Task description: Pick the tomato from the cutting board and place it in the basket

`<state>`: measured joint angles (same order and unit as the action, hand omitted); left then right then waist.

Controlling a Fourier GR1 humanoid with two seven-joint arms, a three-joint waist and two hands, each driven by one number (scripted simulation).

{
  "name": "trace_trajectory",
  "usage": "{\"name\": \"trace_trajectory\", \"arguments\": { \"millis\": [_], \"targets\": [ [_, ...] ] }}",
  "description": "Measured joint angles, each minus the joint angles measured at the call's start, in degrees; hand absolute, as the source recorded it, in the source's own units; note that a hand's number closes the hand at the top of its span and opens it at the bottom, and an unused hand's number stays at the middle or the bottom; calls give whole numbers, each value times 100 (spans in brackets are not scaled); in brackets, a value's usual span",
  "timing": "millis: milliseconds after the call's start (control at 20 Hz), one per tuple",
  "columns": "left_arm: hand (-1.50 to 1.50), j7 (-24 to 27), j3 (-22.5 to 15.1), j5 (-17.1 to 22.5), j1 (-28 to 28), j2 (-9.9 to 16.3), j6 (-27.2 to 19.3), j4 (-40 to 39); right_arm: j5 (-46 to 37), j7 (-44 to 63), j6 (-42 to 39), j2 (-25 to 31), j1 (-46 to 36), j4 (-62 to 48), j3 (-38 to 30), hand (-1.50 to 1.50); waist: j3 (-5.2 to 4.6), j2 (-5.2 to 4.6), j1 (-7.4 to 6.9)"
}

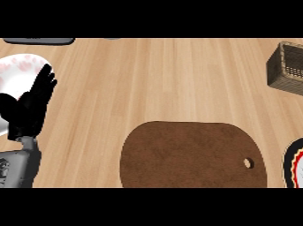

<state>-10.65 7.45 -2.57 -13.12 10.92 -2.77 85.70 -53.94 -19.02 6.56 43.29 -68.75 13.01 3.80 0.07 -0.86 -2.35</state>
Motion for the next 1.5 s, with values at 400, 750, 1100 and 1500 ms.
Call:
{"name": "trace_trajectory", "arguments": {
  "millis": [400, 750, 1100, 1500],
  "targets": [
    [0, 81, 24, -10, -100, -12, 5, -180, -225, -124, 57, 14, -11, -331, 30, 150, 0, -7, -1],
    [0, 103, 68, 37, -97, 7, 44, -152, -317, -172, -95, 0, 7, -559, 15, 150, 2, -17, -28],
    [0, 191, 105, 93, 5, 40, 134, -143, -370, 15, -468, 12, -39, -750, -4, 150, 2, -16, -44],
    [0, 153, 34, -4, -3, -54, 23, -137, -284, 395, -569, 59, 75, -823, -147, -150, 4, -15, -11]
  ]
}}
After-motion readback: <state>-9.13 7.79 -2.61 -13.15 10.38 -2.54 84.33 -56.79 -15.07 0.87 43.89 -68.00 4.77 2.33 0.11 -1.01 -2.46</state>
